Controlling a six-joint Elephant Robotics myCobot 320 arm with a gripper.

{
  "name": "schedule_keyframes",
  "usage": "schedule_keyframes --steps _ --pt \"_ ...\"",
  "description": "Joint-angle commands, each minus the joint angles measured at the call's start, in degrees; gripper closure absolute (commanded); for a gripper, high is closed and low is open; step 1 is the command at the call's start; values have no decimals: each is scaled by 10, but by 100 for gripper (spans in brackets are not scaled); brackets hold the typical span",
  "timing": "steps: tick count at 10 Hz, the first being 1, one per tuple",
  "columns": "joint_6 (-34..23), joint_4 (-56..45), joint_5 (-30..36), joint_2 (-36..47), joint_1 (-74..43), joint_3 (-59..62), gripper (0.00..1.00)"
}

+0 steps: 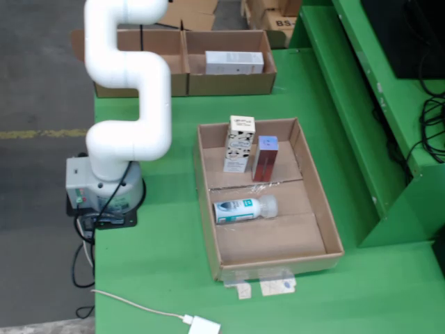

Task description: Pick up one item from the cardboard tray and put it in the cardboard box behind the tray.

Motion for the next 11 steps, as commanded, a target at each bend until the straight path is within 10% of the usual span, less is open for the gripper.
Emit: schedule_keyframes --steps 1,11 --pt "2 6 -5 30 3 17 0" --pt "2 6 -5 30 3 17 0"
